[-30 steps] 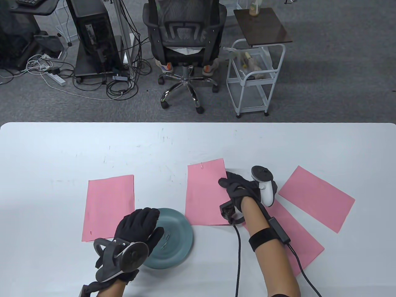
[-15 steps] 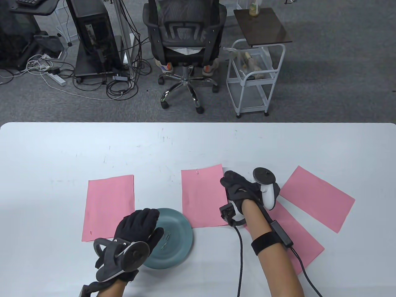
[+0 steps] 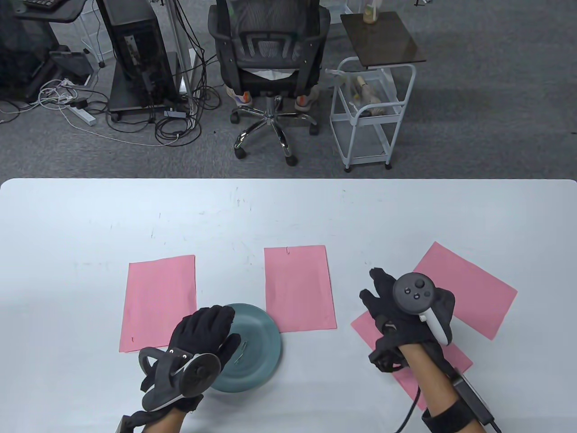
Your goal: Pinch and push to attach paper clips
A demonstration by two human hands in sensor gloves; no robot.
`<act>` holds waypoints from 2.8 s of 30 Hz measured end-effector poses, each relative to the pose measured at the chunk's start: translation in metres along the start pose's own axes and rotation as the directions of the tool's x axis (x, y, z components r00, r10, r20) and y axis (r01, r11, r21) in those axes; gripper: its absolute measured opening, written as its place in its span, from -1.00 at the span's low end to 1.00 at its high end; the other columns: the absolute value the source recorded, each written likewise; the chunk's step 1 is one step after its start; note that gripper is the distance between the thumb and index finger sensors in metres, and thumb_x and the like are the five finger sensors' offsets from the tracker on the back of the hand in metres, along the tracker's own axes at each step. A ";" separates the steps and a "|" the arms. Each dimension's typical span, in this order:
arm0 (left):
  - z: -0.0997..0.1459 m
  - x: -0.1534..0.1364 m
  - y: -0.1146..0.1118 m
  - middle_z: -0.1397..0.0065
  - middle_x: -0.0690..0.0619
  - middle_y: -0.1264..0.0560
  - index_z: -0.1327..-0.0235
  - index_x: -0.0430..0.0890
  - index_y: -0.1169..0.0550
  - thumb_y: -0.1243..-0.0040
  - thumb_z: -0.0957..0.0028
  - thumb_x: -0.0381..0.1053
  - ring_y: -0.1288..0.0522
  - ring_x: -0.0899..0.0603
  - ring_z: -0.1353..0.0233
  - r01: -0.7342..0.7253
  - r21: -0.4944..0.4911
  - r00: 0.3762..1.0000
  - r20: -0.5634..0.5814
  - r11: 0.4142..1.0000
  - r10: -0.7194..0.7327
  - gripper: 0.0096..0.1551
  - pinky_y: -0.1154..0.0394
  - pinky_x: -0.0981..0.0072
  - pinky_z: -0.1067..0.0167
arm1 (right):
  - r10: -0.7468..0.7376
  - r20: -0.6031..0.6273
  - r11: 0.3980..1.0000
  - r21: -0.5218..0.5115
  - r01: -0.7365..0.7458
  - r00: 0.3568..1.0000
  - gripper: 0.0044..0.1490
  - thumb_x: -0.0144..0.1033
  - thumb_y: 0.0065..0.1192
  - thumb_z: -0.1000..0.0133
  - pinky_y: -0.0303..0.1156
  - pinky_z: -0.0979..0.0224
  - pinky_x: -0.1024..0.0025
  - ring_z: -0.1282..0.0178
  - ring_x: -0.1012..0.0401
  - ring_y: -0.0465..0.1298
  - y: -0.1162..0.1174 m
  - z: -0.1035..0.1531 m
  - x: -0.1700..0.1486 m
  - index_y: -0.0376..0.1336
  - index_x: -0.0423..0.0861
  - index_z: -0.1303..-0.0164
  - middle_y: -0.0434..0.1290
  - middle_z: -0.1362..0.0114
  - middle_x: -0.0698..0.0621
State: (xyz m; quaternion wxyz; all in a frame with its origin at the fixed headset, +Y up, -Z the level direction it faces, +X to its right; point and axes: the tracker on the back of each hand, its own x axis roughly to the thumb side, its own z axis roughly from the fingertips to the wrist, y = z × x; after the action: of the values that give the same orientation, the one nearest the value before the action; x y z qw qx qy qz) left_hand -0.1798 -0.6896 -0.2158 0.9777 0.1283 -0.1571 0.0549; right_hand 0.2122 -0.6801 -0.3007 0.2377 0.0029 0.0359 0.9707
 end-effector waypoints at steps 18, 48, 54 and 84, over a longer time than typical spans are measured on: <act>0.001 0.000 -0.002 -0.53 -0.09 -0.52 -0.56 -0.05 -0.45 -0.17 -0.24 0.23 -0.51 -0.27 -0.50 0.022 -0.026 1.000 -0.018 0.999 -0.022 -0.32 -0.42 -0.22 -0.44 | 0.480 0.006 0.832 0.314 -0.458 0.877 0.14 0.10 0.27 -0.25 0.19 -0.49 -0.26 -0.59 -0.34 0.20 0.067 0.026 -0.027 -0.14 -0.29 -0.77 0.09 -0.70 -0.43; 0.000 0.012 -0.008 -0.52 -0.08 -0.53 -0.56 -0.04 -0.46 -0.17 -0.24 0.23 -0.52 -0.26 -0.49 0.055 -0.081 0.998 0.032 0.995 -0.053 -0.32 -0.43 -0.21 -0.43 | 0.594 0.066 0.786 0.166 -0.595 0.802 0.01 -0.11 0.29 -0.27 0.48 -0.28 -0.07 -0.37 -0.27 0.47 0.078 0.029 -0.014 -0.13 -0.27 -0.72 0.32 -0.53 -0.39; 0.000 0.010 -0.009 -0.52 -0.08 -0.53 -0.56 -0.05 -0.45 -0.17 -0.24 0.23 -0.53 -0.26 -0.48 0.052 -0.082 0.998 0.025 0.995 -0.050 -0.32 -0.43 -0.21 -0.43 | 0.583 0.092 0.784 0.194 -0.589 0.807 0.05 -0.24 0.37 -0.24 0.50 -0.29 -0.01 -0.37 -0.23 0.48 0.076 0.030 -0.011 -0.19 -0.23 -0.72 0.31 -0.55 -0.33; 0.000 0.010 -0.010 -0.50 -0.07 -0.54 -0.57 -0.05 -0.44 -0.16 -0.24 0.23 -0.54 -0.25 -0.47 0.053 -0.088 0.998 0.026 0.995 -0.051 -0.31 -0.44 -0.20 -0.42 | 0.496 -0.001 0.869 -0.005 -0.496 0.869 -0.04 -0.34 0.39 -0.20 0.53 -0.23 0.11 -0.23 -0.02 0.60 0.065 0.032 -0.020 -0.07 -0.14 -0.70 0.47 -0.41 -0.11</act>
State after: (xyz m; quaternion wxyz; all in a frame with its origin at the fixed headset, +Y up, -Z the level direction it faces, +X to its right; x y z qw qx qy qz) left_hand -0.1694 -0.6991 -0.2148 0.9816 0.0892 -0.1675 0.0210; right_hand 0.2006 -0.7446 -0.2639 -0.0190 0.0116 0.0316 0.9993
